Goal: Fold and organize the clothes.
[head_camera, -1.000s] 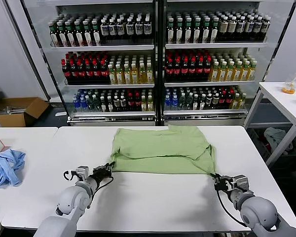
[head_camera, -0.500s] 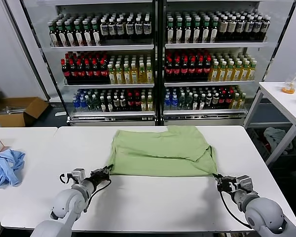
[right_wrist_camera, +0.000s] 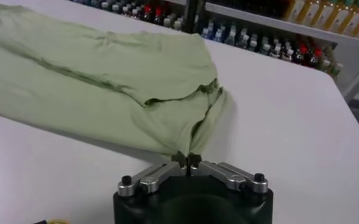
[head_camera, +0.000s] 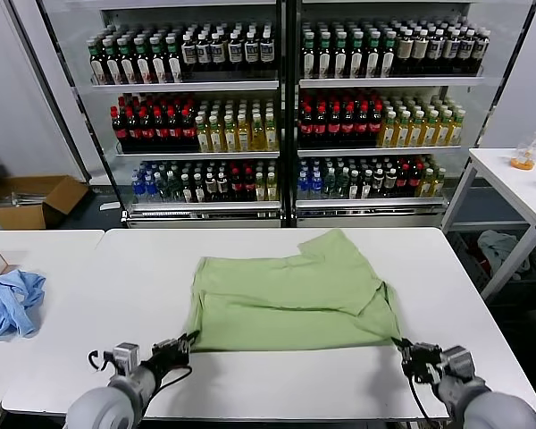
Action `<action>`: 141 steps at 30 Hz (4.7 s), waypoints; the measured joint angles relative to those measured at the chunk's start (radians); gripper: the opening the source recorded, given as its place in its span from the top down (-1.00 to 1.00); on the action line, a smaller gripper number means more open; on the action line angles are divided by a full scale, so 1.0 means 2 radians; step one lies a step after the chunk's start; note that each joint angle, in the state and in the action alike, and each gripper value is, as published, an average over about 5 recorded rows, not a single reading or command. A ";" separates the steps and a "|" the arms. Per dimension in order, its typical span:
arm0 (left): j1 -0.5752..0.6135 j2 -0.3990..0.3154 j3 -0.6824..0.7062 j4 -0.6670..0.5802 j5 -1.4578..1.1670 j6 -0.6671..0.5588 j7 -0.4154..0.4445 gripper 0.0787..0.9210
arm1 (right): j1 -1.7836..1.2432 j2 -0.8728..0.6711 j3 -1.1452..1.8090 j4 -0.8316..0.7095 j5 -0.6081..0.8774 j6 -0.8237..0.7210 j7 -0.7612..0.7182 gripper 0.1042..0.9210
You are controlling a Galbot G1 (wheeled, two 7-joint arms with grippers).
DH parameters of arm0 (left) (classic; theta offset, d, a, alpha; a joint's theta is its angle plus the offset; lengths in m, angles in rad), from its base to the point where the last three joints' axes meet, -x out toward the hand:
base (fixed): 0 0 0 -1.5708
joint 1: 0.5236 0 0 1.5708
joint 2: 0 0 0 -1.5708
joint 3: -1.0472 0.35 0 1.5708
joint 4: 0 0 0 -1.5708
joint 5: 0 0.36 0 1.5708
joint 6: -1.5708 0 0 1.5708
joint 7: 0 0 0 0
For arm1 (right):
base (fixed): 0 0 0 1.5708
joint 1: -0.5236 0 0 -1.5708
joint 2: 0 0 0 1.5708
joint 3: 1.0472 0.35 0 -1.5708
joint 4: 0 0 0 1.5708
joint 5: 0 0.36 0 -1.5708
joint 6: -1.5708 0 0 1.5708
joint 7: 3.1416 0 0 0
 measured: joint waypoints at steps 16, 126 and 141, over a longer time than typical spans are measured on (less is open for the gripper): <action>0.080 0.028 -0.041 -0.077 0.015 -0.003 0.000 0.54 | -0.105 -0.010 0.072 0.081 -0.039 0.028 0.005 0.24; -0.272 0.016 0.106 0.160 -0.073 -0.002 -0.055 0.93 | 0.604 0.081 -0.352 -0.311 0.216 -0.003 0.076 1.00; -0.195 0.059 0.068 0.058 -0.081 -0.002 -0.055 0.94 | 0.465 0.006 -0.234 -0.157 0.227 -0.003 0.079 1.00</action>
